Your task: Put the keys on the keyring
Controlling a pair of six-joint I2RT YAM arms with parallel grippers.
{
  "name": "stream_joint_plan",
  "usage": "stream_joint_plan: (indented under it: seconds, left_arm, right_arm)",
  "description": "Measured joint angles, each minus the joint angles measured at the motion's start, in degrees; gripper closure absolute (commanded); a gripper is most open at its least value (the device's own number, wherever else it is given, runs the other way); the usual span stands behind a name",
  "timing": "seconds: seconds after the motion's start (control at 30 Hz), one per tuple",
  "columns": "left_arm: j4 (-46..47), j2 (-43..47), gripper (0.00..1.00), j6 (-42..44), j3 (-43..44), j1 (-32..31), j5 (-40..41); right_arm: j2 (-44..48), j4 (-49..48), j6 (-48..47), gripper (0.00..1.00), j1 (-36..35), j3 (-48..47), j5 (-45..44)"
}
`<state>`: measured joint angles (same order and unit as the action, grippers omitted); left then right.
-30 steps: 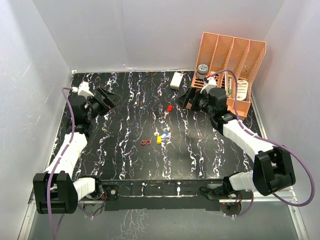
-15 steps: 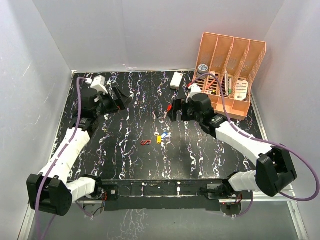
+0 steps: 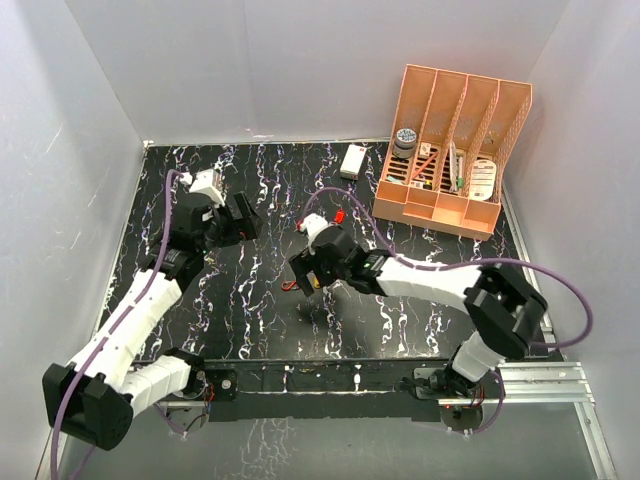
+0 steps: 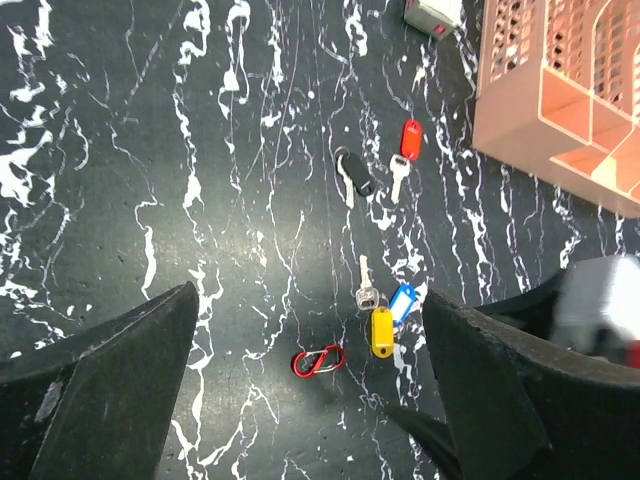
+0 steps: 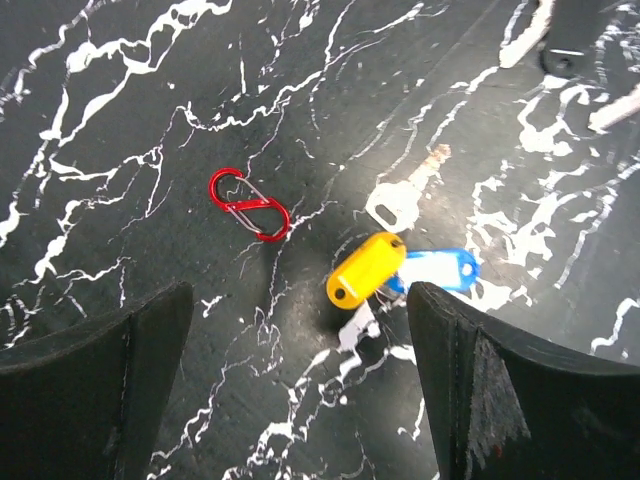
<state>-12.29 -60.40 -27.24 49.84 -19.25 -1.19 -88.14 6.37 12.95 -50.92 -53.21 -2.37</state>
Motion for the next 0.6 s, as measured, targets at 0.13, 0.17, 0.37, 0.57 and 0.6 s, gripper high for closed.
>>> stream_joint_plan:
  seconds: [0.13, 0.17, 0.37, 0.57, 0.6]
  left_arm:
    - [-1.6, 3.4, 0.07, 0.0, 0.7, 0.0, 1.7]
    - [-1.9, 3.9, 0.07, 0.0, 0.8, 0.0, 1.9]
    - [-3.7, 5.1, 0.06, 0.2, 1.0, 0.0, 3.4]
    - [-4.3, 5.2, 0.06, 0.2, 1.0, 0.0, 3.8]
    - [-4.4, 5.2, 0.06, 0.2, 1.0, 0.0, 3.8]
  right_arm:
    - [-6.3, 0.4, -3.6, 0.16, -2.5, -3.5, -1.7]
    - [-7.5, 0.5, -4.4, 0.17, -2.9, -4.2, -2.3]
    - [-12.2, 1.3, -7.7, 0.18, -4.1, -8.2, -5.5]
    - [-15.5, 1.9, -8.5, 0.18, -4.9, -9.6, -8.6]
    - [-15.9, 2.2, -8.4, 0.18, -5.1, -9.6, -8.9]
